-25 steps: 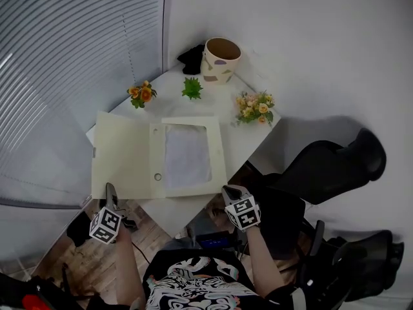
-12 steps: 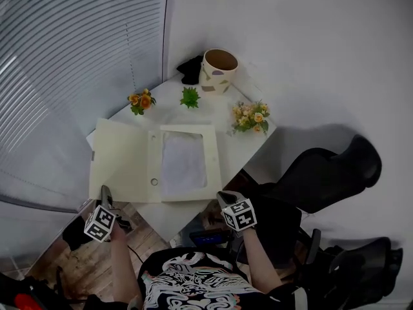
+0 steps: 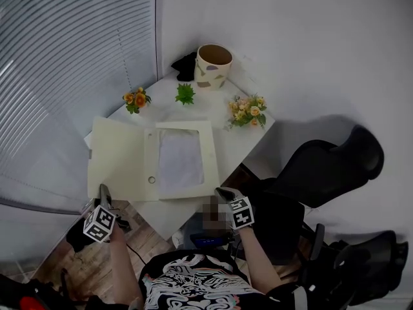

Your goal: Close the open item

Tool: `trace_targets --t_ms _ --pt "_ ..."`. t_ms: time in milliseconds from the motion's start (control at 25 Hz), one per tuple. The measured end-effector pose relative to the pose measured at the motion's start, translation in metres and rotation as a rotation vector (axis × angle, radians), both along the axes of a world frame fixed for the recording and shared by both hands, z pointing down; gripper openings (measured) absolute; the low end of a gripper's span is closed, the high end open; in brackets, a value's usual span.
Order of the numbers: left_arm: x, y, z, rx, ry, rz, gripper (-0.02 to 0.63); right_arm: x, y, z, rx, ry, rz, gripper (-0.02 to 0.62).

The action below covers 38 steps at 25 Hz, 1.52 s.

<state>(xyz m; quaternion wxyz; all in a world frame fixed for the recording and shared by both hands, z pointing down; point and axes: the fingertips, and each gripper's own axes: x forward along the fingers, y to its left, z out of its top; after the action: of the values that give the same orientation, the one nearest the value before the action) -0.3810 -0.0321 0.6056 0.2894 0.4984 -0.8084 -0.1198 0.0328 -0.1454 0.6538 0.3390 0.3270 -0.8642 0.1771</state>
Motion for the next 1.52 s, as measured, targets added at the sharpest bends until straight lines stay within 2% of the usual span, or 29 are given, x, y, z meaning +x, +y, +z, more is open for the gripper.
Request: trace_targets --t_ms 600,1040,1320,1520 --pt "0.017 -0.002 -0.025 0.052 -0.035 0.061 0.021 -0.001 0.001 -0.001 0.014 0.007 0.0 0.003" --pt "0.037 -0.014 -0.057 0.155 -0.103 0.127 0.008 0.0 0.0 0.0 0.019 0.001 0.006 0.003" --pt "0.053 -0.023 -0.072 0.182 -0.138 0.168 0.005 0.0 -0.001 0.0 0.018 -0.002 0.011 0.003" --pt "0.064 -0.027 -0.082 0.183 -0.192 0.193 0.005 0.0 -0.001 0.0 0.018 -0.002 0.002 0.003"
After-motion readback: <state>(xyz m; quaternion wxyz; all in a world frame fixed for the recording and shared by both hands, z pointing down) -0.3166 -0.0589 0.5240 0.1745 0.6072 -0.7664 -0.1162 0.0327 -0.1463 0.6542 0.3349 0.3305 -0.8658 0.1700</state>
